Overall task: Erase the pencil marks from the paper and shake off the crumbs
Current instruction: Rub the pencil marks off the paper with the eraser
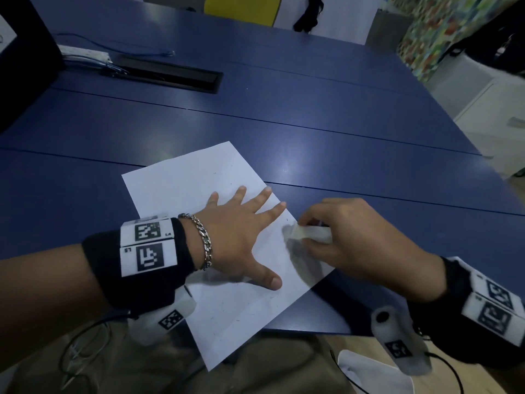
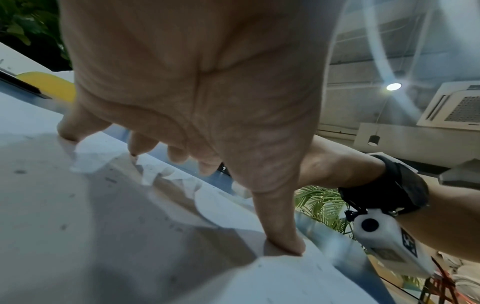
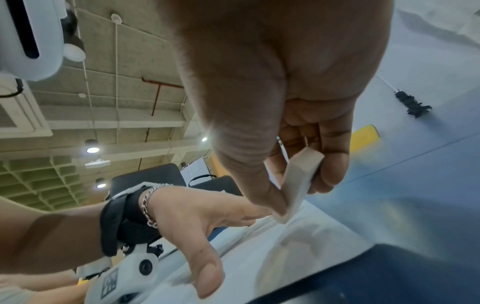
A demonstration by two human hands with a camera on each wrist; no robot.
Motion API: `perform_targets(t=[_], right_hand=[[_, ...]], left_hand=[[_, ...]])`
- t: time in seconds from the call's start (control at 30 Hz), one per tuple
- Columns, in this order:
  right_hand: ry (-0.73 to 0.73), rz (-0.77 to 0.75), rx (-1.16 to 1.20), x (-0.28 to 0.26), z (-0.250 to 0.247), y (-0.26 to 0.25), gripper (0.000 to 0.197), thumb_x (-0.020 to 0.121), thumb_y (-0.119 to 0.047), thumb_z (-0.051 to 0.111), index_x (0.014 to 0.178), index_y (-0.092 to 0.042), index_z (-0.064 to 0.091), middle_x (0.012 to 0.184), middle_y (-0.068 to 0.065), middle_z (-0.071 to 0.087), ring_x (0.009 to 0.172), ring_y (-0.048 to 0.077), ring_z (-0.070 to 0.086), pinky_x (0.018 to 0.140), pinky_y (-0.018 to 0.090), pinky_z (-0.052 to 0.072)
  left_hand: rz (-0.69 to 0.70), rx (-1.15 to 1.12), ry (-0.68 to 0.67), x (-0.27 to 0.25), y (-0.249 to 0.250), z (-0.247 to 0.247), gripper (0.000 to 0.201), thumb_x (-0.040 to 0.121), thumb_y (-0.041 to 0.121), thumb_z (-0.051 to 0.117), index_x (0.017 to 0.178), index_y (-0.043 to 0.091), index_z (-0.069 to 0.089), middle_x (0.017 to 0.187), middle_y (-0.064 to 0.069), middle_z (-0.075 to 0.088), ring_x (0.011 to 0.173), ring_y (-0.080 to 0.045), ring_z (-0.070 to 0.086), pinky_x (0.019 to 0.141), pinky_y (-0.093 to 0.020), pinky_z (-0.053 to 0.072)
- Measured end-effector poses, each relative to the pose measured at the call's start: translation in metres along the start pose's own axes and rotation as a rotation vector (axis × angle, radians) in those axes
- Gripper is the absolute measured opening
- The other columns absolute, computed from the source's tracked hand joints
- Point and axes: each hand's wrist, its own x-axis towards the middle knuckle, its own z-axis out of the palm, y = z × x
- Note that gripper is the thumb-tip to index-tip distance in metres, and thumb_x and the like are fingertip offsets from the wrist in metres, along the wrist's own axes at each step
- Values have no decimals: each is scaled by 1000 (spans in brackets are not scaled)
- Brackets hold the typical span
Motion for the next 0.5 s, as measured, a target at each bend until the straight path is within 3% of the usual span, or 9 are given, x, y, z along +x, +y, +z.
perform_targets(t=[0.17, 0.27, 0.33, 0.43, 0.5], right_hand=[[-39, -43, -151, -1, 11, -9, 28, 95, -49, 57, 108, -27, 68, 99, -8, 62, 90, 18, 63, 80, 36, 53], [-145, -151, -242, -14, 18, -24, 32, 94, -45, 43, 106, -28, 67, 97, -8, 60, 84, 16, 60, 67, 26, 45], [-158, -136, -221, -5, 11, -17, 41, 92, -52, 36, 105, -29, 67, 97, -9, 60, 86, 15, 62, 70, 27, 47], [-45, -57, -209, 12, 2, 0, 31, 96, -50, 52, 106, -25, 69, 99, -7, 63, 92, 19, 64, 80, 35, 52], [-32, -81, -240, 7, 6, -2, 27, 97, -45, 52, 104, -24, 68, 98, -7, 63, 90, 20, 64, 77, 35, 52]], left_hand=[[-19, 45, -47, 0, 1, 3, 144, 56, 105, 54, 159, 45, -27, 166, 13, -38, 157, -34, -27, 124, -70, -3], [-21, 66, -47, -1, 1, 4, 146, 54, 106, 52, 158, 44, -29, 166, 12, -39, 157, -35, -26, 122, -73, 0], [-27, 68, -55, -2, 2, 3, 145, 55, 106, 52, 157, 44, -30, 165, 13, -40, 157, -35, -27, 122, -74, 0], [-48, 60, -70, -3, 4, 1, 145, 55, 105, 55, 157, 46, -30, 165, 15, -40, 157, -35, -27, 121, -75, 0], [-58, 54, -74, -4, 6, 0, 145, 54, 104, 56, 157, 47, -29, 165, 16, -39, 157, -36, -26, 120, -77, 1]])
